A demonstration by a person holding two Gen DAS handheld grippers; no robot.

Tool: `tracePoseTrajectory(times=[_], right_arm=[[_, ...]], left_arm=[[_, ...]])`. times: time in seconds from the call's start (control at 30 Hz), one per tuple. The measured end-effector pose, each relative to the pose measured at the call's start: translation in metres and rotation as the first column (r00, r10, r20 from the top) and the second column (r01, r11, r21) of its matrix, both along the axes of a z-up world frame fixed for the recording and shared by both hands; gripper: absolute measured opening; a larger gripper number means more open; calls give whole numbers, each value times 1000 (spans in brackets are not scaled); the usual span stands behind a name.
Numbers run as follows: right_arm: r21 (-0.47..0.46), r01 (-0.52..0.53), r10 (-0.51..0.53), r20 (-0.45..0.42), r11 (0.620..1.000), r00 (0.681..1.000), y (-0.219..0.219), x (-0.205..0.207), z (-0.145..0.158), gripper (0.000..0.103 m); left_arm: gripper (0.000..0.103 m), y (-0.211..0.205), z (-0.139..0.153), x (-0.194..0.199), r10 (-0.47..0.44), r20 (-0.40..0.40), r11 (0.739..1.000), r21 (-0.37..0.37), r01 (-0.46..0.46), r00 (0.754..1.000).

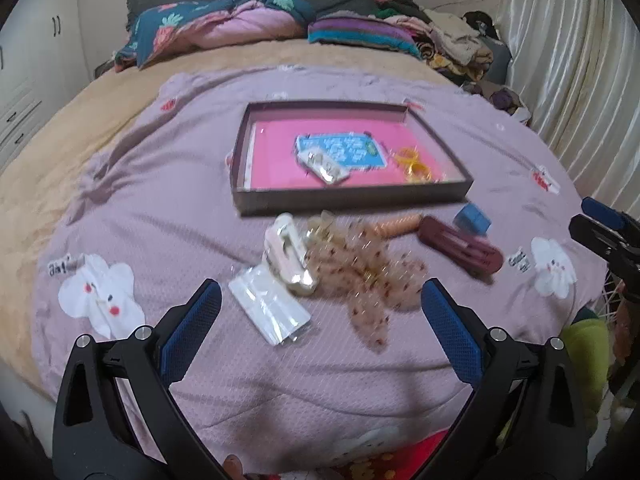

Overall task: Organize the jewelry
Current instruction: 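Move both tools back toward the remaining jewelry, then grasp the pink bow scrunchie with the left tool while the right tool grasps the dark red clip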

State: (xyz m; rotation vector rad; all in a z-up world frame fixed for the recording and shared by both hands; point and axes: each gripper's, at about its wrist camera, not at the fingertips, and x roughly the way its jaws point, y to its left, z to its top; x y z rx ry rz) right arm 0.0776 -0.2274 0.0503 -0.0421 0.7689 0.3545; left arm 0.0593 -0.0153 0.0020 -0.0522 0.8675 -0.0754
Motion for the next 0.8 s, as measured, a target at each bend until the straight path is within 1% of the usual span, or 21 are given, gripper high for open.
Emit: tracePoseTrajectory(times=[0.13,0.33,0.47,0.6,0.77,0.8], right_arm=[[-24,-19,19,-19,1000,1000,5,-3,-12,98],[-39,-16,13,-69,999,998,5,0,-34,98],[-33,-14,11,-100,999,995,4,2,-46,98],[-44,-21,16,-110,999,994,8,4,-53,98],[-54,-27,20,-129,998,991,13,8,-63,98],[-55,-29,21,-130,998,991,13,8,-64,98]], left_arm=[[93,9,-18,-1,8,-47,1000,-10,-8,999],[93,22,-40,-4,26,-101,999,-29,-29,995],[93,33,-53,-2,53,-127,998,-38,-58,991],[92,41,-60,3,71,-147,994,-70,-82,987],[89,37,-68,14,74,-172,993,-83,-89,982],[88,36,-68,16,81,-169,993,-75,-94,982]])
